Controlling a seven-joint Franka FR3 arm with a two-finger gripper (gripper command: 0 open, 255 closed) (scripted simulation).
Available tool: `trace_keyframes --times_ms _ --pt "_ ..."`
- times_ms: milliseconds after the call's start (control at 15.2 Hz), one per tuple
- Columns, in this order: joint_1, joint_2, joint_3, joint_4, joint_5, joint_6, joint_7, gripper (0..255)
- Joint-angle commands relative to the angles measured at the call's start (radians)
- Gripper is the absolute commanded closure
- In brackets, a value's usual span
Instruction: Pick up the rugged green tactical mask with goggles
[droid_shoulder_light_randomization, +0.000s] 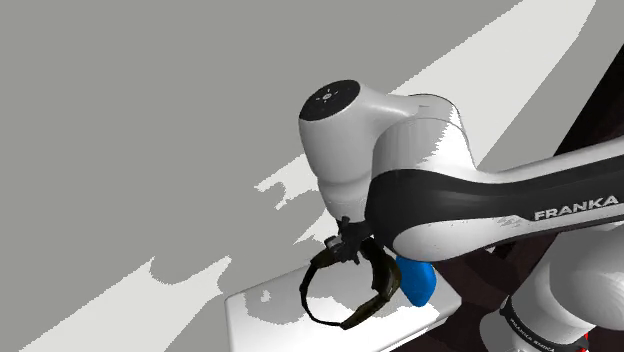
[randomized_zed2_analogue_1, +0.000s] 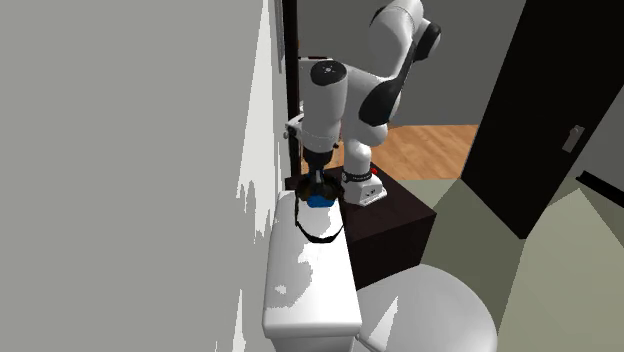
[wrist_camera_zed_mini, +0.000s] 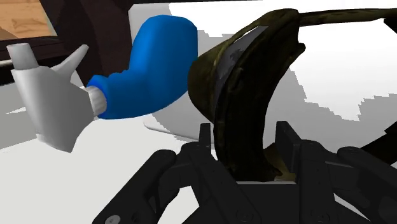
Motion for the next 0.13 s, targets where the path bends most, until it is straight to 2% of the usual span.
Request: trace_keyframes --times_ms 0,66 --pt "0.001 -0.006 -0.005 0.01 0.0 -0.014 -0.004 255" --pt "0.001 -0.005 -0.005 0.01 0.0 -0.014 -0.004 255"
